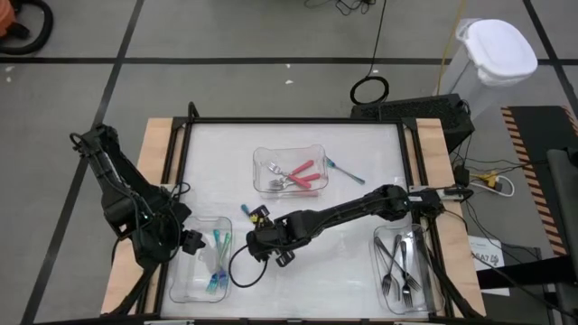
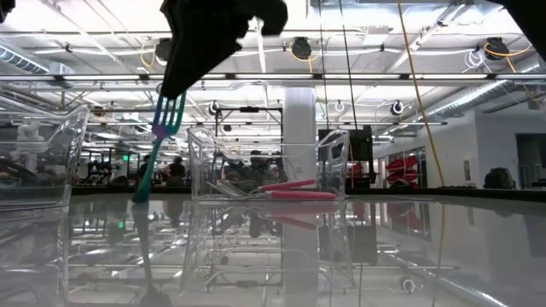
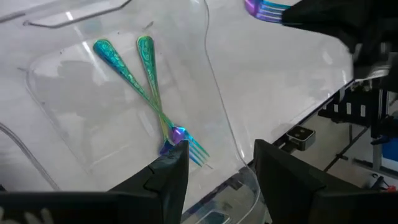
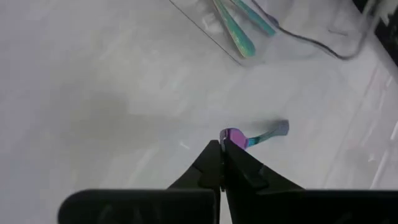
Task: Sort silverware by color (type)
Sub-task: Put the blue fork into the left transparent bin
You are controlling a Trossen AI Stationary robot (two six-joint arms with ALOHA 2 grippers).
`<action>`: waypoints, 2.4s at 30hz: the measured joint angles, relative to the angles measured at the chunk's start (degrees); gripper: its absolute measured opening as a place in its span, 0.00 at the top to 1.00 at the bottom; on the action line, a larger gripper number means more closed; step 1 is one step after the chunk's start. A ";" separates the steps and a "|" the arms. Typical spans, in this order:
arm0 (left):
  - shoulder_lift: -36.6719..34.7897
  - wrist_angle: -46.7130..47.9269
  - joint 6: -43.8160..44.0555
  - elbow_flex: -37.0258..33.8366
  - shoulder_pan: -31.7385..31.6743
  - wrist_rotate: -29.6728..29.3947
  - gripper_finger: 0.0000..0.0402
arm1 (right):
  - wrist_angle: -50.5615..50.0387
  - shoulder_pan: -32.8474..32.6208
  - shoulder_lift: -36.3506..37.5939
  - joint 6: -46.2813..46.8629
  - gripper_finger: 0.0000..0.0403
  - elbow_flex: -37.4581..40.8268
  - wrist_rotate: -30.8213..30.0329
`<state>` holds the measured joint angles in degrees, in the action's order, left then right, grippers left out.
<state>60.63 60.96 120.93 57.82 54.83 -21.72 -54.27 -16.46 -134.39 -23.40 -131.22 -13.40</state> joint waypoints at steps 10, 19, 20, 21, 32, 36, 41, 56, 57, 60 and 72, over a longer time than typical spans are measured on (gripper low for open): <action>-0.53 -5.77 -0.22 0.00 0.02 -10.07 0.55 | -5.27 -0.06 3.33 5.95 1.00 -3.71 -6.50; -1.82 -16.10 -0.43 0.00 -0.14 -33.68 0.55 | -6.39 -1.22 10.84 9.16 1.00 -3.74 -14.52; -2.14 -17.53 -1.05 0.00 -0.24 -35.43 0.55 | -5.79 -1.55 11.69 8.82 1.00 -3.74 -16.19; -2.53 -18.49 -2.12 0.00 -0.48 -36.69 0.55 | -5.18 -1.97 12.54 8.55 1.00 -3.74 -17.46; -5.41 -29.04 -14.98 0.00 -6.73 -44.62 0.51 | 5.32 -5.27 16.82 1.51 1.00 -3.76 -27.26; -5.46 -30.85 -17.97 0.00 -10.34 -44.74 0.40 | 8.33 -6.59 16.68 -1.76 1.00 -3.76 -30.05; -5.56 -30.48 -18.06 0.00 -14.94 -44.72 0.28 | 9.40 -7.04 16.76 -2.39 1.00 -3.76 -31.80; -7.98 -28.93 -24.15 -0.02 -29.64 -40.45 0.26 | 8.97 -7.02 16.70 -2.95 1.00 -3.76 -31.61; -7.99 -28.93 -24.44 -0.02 -30.52 -39.46 0.26 | 8.97 -7.02 16.71 -2.93 1.00 -3.76 -31.59; -7.97 -28.95 -25.35 -0.02 -33.07 -36.09 0.26 | 8.96 -7.02 16.72 -2.94 1.00 -3.76 -31.55; -7.95 -28.97 -25.84 -0.02 -41.33 -24.51 0.26 | 7.26 -7.02 16.72 -5.01 1.00 -3.76 -31.41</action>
<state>52.69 31.99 95.09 57.80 13.50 -46.23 -47.01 -23.49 -117.67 -28.41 -134.98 -44.82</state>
